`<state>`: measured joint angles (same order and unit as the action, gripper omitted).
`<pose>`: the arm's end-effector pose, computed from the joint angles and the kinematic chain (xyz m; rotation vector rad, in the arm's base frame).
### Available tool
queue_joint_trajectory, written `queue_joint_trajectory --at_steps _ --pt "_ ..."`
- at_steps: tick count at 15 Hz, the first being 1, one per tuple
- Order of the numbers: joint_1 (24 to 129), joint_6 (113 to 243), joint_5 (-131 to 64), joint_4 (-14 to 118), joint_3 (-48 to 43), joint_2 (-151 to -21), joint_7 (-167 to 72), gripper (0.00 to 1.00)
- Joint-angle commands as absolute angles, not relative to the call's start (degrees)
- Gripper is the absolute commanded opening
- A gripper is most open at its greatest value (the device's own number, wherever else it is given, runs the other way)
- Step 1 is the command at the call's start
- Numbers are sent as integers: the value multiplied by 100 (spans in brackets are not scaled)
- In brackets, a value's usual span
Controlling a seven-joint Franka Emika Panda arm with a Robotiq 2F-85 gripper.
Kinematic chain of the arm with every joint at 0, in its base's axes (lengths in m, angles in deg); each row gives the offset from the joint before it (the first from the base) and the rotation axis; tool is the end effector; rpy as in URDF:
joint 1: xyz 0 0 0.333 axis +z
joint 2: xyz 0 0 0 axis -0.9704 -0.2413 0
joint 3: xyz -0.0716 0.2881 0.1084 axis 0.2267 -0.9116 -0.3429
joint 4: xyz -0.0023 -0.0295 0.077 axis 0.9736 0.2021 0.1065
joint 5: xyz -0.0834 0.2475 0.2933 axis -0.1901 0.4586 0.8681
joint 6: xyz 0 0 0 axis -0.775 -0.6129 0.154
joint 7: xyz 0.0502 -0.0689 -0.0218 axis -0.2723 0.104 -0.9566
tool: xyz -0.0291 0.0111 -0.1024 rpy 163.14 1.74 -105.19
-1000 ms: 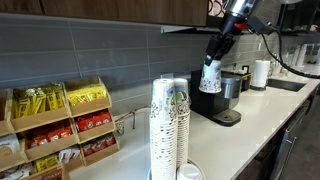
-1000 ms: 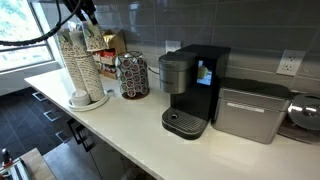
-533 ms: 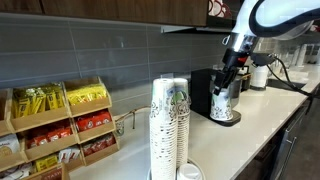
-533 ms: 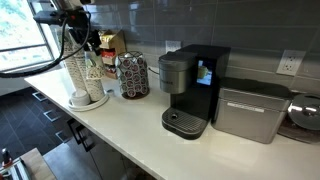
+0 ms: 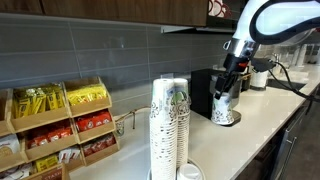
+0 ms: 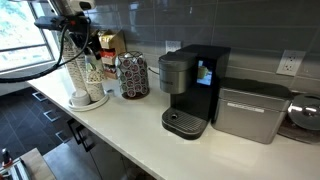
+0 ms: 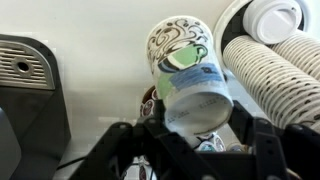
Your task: Take the cup off of the stack
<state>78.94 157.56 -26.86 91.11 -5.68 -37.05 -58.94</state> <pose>0.4030 0.0176 0.5865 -3.0480 -0.2105 -0.4241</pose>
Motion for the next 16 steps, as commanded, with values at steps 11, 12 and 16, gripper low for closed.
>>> queue_joint_trajectory --at_steps 11,12,16 --pt "7728 17722 -1921 9922 197 -5343 -6749 40" --pt "7716 17760 -1867 9937 216 -5412 -6814 40" --pt "7663 17856 -1768 9990 228 -5654 -6979 40"
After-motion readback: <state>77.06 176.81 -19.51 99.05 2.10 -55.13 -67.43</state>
